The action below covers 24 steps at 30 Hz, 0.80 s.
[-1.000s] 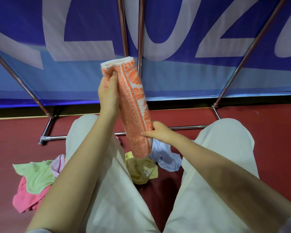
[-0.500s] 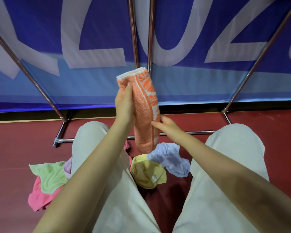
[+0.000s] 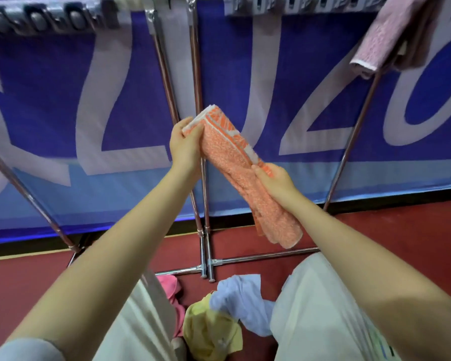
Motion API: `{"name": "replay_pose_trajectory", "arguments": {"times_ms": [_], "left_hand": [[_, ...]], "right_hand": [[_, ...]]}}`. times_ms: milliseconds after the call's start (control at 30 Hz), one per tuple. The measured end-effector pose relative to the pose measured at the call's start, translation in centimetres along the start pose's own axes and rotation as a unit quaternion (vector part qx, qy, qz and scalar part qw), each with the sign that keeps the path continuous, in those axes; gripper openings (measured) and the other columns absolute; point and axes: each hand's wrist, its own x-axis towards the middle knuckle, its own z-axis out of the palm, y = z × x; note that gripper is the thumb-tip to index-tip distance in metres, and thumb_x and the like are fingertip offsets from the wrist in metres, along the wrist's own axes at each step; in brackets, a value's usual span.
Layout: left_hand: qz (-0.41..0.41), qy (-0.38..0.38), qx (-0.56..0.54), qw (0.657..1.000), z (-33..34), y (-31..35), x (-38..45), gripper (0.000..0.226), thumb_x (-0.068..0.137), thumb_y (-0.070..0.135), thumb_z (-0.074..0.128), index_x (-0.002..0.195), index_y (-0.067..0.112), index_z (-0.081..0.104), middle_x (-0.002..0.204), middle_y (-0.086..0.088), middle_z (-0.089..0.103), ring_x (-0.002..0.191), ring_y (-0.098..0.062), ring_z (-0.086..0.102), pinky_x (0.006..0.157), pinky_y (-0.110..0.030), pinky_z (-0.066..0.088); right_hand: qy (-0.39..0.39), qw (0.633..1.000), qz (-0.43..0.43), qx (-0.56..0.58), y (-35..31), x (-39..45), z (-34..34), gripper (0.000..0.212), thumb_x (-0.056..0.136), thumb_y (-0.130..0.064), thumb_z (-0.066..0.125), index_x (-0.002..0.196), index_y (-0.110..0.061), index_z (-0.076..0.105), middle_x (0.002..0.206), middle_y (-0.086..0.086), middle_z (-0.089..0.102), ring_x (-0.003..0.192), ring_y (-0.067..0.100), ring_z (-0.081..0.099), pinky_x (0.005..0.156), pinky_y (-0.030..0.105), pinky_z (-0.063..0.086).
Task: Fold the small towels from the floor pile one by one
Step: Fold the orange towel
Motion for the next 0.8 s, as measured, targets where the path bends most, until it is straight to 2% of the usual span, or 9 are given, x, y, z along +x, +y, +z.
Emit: {"name": "replay_pose_trajectory", "arguments": {"times_ms": [100,167,233,333,400,533,667,733,800], "left_hand": [[0.038,-0.018,0.073,0.996,2.8,1.4,1.4,0.037,0.08,0.024,0.062,0.117,0.026,0.06,0.123,-0.007,0.062,0.11,-0.026,0.062,0.089,-0.042,0.054],[0.057,-0.034,0.092,0.994,5.0,2.2,2.4,0.038,0.088,0.011,0.056,0.122,0.025,0.061,0.101,-0.003,0.062,0.089,-0.018,0.061,0.07,-0.031,0.055],[0.065,-0.051,0.1,0.992,7.3,2.6,3.2,0.04,0.089,0.003,0.049,0.119,0.026,0.064,0.08,-0.002,0.053,0.075,-0.015,0.052,0.067,-0.03,0.051],[0.083,-0.082,0.115,0.987,10.6,2.8,4.0,0.042,0.088,-0.004,0.044,0.112,0.02,0.069,0.099,0.0,0.065,0.092,-0.013,0.06,0.089,-0.037,0.053],[0.093,-0.08,0.139,0.983,12.5,2.8,4.7,0.043,0.087,-0.005,0.042,0.113,0.015,0.07,0.106,0.002,0.066,0.099,-0.011,0.061,0.095,-0.035,0.052],[0.068,-0.062,0.169,0.981,15.2,2.7,7.0,0.04,0.088,0.002,0.044,0.117,0.014,0.069,0.112,-0.001,0.067,0.098,-0.013,0.061,0.091,-0.033,0.052],[-0.018,-0.084,0.228,0.97,17.1,1.7,9.6,0.038,0.089,0.006,0.046,0.12,0.015,0.065,0.114,-0.007,0.065,0.091,-0.022,0.062,0.08,-0.04,0.058],[-0.046,-0.136,0.302,0.942,18.1,1.7,10.4,0.033,0.087,0.011,0.051,0.117,0.017,0.064,0.106,-0.006,0.06,0.087,-0.023,0.058,0.069,-0.033,0.054],[0.007,-0.162,0.373,0.914,19.5,2.5,11.2,0.03,0.083,0.022,0.055,0.111,0.018,0.066,0.101,-0.005,0.061,0.088,-0.026,0.057,0.072,-0.031,0.047]], "right_hand": [[0.005,0.996,-0.031,-0.08,-1.5,1.8,-4.7,0.036,0.091,-0.043,0.058,0.086,-0.009,0.067,0.082,0.005,0.067,0.077,0.016,0.057,0.07,0.032,0.042],[-0.003,0.994,-0.031,-0.105,-2.6,2.9,-7.8,0.035,0.091,-0.046,0.057,0.071,-0.018,0.063,0.075,-0.002,0.062,0.074,0.015,0.055,0.068,0.031,0.04],[-0.011,0.992,-0.027,-0.119,-3.5,3.9,-10.6,0.037,0.089,-0.051,0.056,0.066,-0.022,0.061,0.073,-0.004,0.063,0.075,0.015,0.058,0.069,0.031,0.043],[-0.011,0.993,-0.019,-0.118,-3.9,5.5,-13.9,0.037,0.089,-0.052,0.056,0.087,-0.017,0.07,0.091,0.004,0.071,0.088,0.019,0.064,0.081,0.036,0.049],[-0.01,0.996,-0.001,-0.09,-4.3,6.4,-15.7,0.04,0.089,-0.051,0.056,0.095,-0.014,0.07,0.099,0.008,0.072,0.09,0.018,0.064,0.086,0.038,0.05],[0.005,0.998,-0.016,-0.065,-6.1,9.1,-19.2,0.025,0.091,-0.039,0.06,0.093,-0.016,0.069,0.098,0.005,0.069,0.09,0.017,0.062,0.088,0.036,0.049],[0.007,0.991,-0.077,-0.108,-10.1,12.4,-22.0,0.03,0.089,-0.04,0.061,0.09,-0.011,0.069,0.087,0.004,0.068,0.08,0.013,0.058,0.083,0.036,0.05],[-0.014,0.981,-0.104,-0.163,-12.4,14.0,-23.4,0.029,0.09,-0.042,0.058,0.089,-0.014,0.067,0.085,-0.003,0.064,0.076,0.007,0.054,0.075,0.029,0.046],[-0.042,0.971,-0.132,-0.194,-14.7,15.4,-24.5,0.03,0.092,-0.04,0.056,0.089,-0.011,0.063,0.084,-0.004,0.06,0.076,0.007,0.051,0.071,0.026,0.041]]}}
